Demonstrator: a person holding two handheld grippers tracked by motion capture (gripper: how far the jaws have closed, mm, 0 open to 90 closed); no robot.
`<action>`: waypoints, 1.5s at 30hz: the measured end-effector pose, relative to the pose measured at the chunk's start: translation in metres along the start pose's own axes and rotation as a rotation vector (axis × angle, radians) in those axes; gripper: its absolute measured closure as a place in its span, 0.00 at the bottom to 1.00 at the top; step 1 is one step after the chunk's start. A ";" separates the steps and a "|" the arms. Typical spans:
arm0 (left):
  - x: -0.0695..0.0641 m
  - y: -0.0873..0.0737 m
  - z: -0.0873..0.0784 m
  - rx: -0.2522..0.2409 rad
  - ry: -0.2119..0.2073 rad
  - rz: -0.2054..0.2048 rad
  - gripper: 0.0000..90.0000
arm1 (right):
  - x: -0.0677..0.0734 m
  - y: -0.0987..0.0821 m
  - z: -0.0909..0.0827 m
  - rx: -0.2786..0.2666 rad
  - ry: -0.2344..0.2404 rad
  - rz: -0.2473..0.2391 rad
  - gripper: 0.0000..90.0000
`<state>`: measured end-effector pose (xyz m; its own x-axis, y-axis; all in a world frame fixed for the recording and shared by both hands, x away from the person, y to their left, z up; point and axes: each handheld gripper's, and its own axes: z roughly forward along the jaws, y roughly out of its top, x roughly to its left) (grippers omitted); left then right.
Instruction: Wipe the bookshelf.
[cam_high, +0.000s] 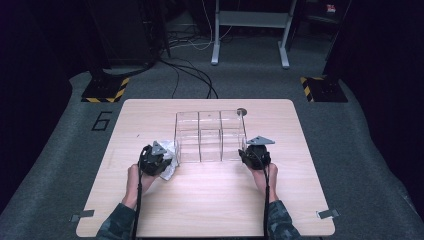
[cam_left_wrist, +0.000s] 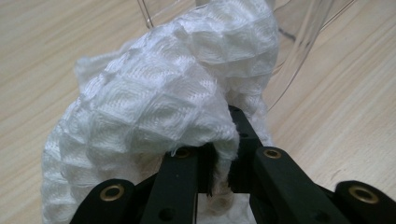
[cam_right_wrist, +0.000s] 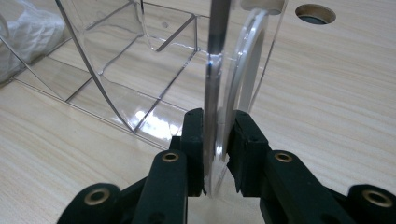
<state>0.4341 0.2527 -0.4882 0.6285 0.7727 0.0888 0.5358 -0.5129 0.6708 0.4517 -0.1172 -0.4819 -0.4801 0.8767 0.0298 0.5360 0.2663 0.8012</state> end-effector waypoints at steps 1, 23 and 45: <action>0.002 -0.002 -0.002 -0.009 0.010 -0.006 0.93 | 0.000 0.000 -0.001 -0.002 -0.002 -0.001 0.83; 0.020 -0.005 -0.040 -0.148 0.112 -0.083 0.93 | 0.016 0.008 -0.023 -0.056 -0.113 0.001 0.89; 0.022 -0.006 -0.038 -0.142 0.101 -0.090 0.93 | -0.002 0.005 -0.029 -0.052 -0.081 -0.025 0.91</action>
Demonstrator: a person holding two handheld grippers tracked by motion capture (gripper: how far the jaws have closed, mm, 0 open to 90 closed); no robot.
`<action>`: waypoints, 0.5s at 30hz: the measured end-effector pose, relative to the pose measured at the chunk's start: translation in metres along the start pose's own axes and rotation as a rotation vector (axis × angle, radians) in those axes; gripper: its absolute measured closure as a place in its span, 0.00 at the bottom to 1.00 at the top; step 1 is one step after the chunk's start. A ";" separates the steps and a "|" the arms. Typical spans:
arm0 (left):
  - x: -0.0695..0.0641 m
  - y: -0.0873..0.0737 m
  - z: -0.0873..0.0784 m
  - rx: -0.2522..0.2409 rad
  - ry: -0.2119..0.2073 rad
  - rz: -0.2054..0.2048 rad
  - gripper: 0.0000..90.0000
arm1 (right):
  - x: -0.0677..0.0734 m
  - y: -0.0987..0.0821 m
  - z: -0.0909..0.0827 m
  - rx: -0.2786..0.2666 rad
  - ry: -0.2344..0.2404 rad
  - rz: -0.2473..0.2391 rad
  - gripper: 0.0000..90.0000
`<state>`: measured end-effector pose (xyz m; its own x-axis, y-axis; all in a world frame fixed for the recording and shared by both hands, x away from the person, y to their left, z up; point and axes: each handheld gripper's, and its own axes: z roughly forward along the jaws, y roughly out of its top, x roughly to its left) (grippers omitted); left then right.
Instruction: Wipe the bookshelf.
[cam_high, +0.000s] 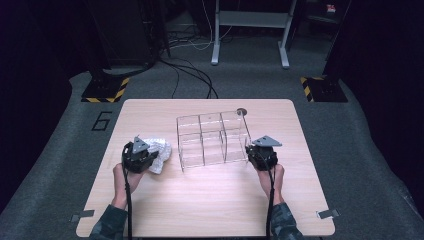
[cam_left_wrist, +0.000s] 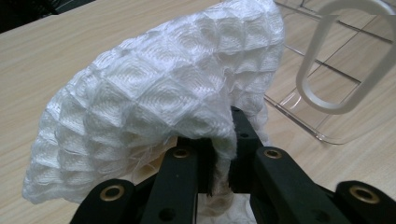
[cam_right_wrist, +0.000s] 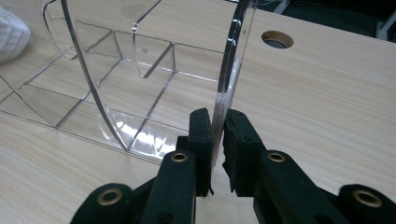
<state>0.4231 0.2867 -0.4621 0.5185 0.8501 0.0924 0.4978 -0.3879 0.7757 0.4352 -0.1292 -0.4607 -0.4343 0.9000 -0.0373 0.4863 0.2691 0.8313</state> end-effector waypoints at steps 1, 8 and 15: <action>0.000 0.000 0.001 0.003 -0.005 0.002 0.93 | -0.003 -0.001 -0.001 0.002 0.008 -0.004 0.91; 0.001 -0.001 0.001 0.006 -0.011 -0.004 0.93 | -0.014 -0.001 0.000 -0.004 0.029 -0.020 0.92; 0.001 -0.001 0.002 0.001 -0.016 -0.012 0.93 | -0.022 -0.001 0.000 0.005 0.049 -0.031 0.94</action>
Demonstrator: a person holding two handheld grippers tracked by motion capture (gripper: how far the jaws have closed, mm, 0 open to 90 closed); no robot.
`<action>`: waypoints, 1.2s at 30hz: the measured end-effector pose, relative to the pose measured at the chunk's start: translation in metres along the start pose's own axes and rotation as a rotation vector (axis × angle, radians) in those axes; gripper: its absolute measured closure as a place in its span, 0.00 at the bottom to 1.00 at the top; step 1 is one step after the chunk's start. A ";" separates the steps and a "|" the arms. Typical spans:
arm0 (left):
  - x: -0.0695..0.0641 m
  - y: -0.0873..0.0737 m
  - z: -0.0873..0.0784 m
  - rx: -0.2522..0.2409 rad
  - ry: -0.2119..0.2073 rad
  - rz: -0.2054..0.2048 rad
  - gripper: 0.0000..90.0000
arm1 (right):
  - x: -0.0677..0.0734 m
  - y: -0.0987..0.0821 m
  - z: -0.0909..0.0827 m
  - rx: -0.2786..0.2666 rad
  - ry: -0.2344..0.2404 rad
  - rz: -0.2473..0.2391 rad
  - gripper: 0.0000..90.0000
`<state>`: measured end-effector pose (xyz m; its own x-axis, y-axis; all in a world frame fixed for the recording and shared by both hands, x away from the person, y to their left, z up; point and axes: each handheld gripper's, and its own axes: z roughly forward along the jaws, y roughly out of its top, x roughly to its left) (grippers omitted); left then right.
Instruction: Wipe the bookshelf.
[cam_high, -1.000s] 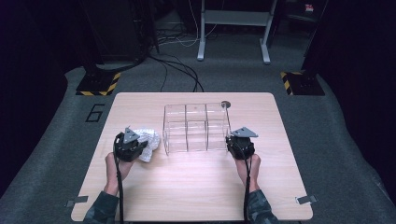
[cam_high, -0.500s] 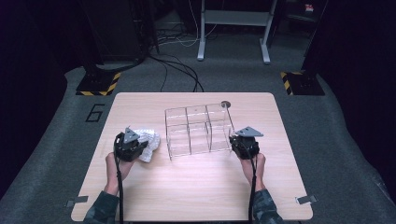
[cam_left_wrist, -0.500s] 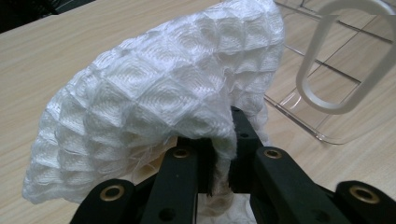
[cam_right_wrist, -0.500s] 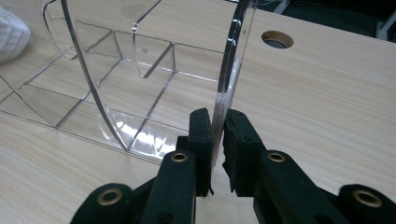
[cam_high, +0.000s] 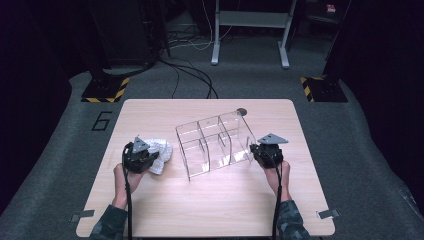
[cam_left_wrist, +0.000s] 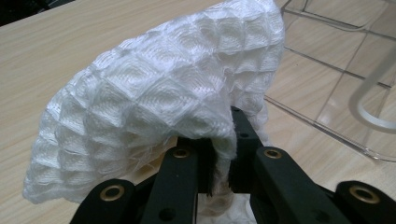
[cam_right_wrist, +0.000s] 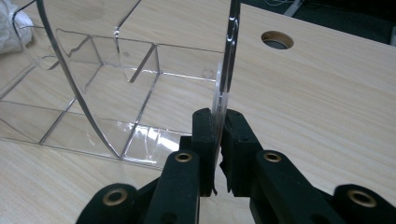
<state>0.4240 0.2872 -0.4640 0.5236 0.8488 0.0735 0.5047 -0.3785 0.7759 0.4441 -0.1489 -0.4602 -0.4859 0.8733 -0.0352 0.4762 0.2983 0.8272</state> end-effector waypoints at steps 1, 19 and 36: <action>0.000 0.000 0.001 -0.005 0.000 -0.001 0.93 | -0.002 0.000 0.000 -0.005 0.005 -0.021 0.94; 0.001 -0.002 0.002 -0.007 -0.006 -0.007 0.93 | -0.013 0.004 0.001 0.014 0.043 -0.051 0.83; 0.001 0.000 0.001 -0.001 -0.015 -0.004 0.93 | 0.010 0.012 -0.034 0.041 0.092 0.020 0.22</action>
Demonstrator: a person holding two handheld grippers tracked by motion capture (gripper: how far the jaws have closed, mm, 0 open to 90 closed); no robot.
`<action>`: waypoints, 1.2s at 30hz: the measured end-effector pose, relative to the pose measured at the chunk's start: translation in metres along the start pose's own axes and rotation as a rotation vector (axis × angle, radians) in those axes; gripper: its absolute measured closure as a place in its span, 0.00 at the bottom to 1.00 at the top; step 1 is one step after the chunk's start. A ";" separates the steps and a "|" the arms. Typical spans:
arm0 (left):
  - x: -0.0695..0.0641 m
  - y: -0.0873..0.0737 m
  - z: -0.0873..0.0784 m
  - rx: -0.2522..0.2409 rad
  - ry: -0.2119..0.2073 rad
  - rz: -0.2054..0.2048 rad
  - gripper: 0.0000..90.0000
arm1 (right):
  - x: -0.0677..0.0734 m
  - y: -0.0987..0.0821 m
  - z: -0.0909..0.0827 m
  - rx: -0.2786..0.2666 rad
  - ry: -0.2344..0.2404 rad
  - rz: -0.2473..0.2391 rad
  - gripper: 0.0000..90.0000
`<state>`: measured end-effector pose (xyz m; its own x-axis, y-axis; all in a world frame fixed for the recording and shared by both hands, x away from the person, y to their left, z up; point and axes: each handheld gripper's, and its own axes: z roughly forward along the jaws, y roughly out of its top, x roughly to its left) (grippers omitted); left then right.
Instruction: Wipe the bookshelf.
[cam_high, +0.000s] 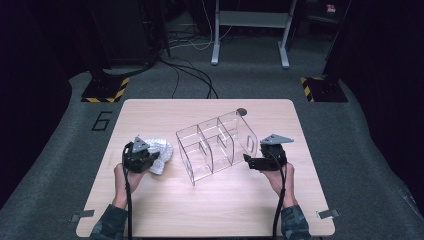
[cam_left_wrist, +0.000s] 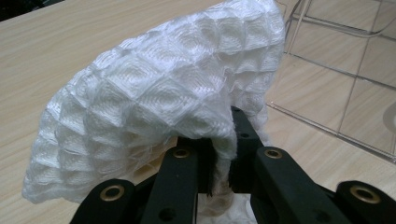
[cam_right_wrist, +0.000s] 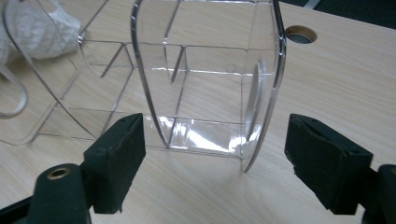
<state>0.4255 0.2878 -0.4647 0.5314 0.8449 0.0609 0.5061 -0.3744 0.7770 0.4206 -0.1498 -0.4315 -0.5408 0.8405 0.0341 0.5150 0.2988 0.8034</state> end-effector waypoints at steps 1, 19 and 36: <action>0.000 0.000 0.000 0.000 -0.001 0.000 0.93 | 0.002 0.001 -0.001 0.004 0.015 0.003 0.21; -0.002 0.003 0.001 -0.012 0.006 0.007 0.93 | 0.043 0.033 0.009 0.073 0.106 -0.095 0.09; -0.004 0.004 0.001 -0.003 -0.003 0.011 0.93 | 0.048 0.055 0.051 0.150 0.092 -0.083 0.24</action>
<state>0.4261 0.2826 -0.4619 0.5391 0.8396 0.0674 0.4984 -0.3824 0.7781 0.4571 -0.0702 -0.4160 -0.6409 0.7670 0.0311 0.5553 0.4353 0.7086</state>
